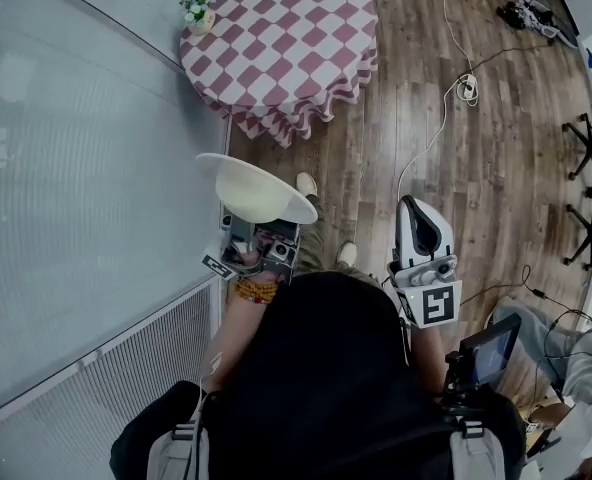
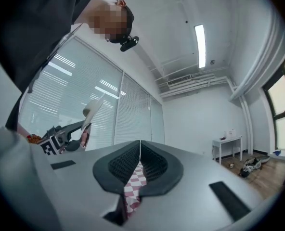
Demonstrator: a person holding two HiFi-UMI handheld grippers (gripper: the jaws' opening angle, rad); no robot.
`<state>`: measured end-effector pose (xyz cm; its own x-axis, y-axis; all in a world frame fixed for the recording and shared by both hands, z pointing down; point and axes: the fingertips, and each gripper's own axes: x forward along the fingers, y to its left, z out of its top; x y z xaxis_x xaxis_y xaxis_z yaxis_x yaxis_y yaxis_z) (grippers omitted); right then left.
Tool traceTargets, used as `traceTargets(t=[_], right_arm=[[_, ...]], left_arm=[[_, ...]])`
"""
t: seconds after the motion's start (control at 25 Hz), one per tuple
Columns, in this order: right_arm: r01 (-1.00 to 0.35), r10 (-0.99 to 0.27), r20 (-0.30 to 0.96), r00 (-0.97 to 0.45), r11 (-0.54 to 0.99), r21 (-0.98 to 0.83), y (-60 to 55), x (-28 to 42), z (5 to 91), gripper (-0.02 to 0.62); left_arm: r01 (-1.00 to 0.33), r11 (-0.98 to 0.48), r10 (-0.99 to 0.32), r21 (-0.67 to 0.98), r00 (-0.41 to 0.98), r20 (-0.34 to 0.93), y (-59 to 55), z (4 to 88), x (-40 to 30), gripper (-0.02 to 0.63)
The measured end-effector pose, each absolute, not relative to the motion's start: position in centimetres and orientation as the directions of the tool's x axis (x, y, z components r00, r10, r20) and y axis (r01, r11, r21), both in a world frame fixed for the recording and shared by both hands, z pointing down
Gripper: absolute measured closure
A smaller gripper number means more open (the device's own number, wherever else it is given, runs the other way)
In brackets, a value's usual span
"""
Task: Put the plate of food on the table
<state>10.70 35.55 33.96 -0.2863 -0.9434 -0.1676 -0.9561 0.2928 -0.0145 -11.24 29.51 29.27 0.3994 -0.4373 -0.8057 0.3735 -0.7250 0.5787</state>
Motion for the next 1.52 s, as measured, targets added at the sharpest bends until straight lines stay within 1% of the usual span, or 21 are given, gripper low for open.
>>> traceTargets(t=[0.12, 0.32, 0.44, 0.6, 0.8, 0.92, 1.0, 1.2, 1.36, 1.52], right_arm=[[-0.956, -0.950, -0.125, -0.286, 0.291, -0.028, 31.8, 9.1, 34.5, 0.583], [-0.900, -0.896, -0.098, -0.432, 0.436, -0.021, 23.4, 1.8, 33.2, 0.583], [-0.868, -0.865, -0.089, -0.494, 0.496, 0.004, 20.4, 0.7, 33.0, 0.583], [-0.848, -0.848, -0.027, -0.529, 0.528, 0.046, 15.7, -1.9, 32.8, 0.583], [-0.774, -0.778, 0.045, -0.627, 0.628, 0.082, 11.4, -7.3, 32.1, 0.583], [-0.748, -0.754, 0.063, -0.654, 0.657, 0.094, 8.9, -9.9, 32.7, 0.583], [-0.731, -0.736, 0.086, -0.671, 0.677, 0.086, 7.9, -11.8, 33.6, 0.583], [-0.708, -0.711, 0.104, -0.695, 0.703, 0.068, 5.9, -13.3, 34.7, 0.583], [-0.721, -0.719, 0.091, -0.689, 0.693, 0.014, 2.9, -12.8, 35.6, 0.583], [-0.720, -0.717, 0.074, -0.693, 0.694, -0.022, -0.7, -12.1, 36.1, 0.583]], left_arm=[[0.385, -0.724, -0.436, 0.572, 0.387, -0.813, 26.9, 29.7, -12.0, 0.586], [0.375, -0.726, -0.470, 0.576, 0.341, -0.814, 19.5, 30.0, -15.9, 0.586], [0.371, -0.725, -0.504, 0.581, 0.291, -0.814, 18.0, 31.3, -16.2, 0.586], [0.370, -0.722, -0.533, 0.585, 0.241, -0.811, 15.3, 31.8, -18.5, 0.586], [0.382, -0.723, -0.523, 0.575, 0.242, -0.817, 11.8, 32.9, -20.5, 0.586], [0.397, -0.733, -0.518, 0.552, 0.200, -0.831, 9.6, 32.9, -22.4, 0.586], [0.382, -0.738, -0.522, 0.556, 0.199, -0.829, 8.8, 33.7, -24.1, 0.586], [0.356, -0.732, -0.558, 0.582, 0.179, -0.811, 6.4, 34.8, -26.1, 0.586], [0.330, -0.726, -0.571, 0.603, 0.200, -0.796, 4.3, 34.8, -26.7, 0.586], [0.272, -0.742, -0.576, 0.613, 0.211, -0.790, 2.0, 34.6, -26.7, 0.586]])
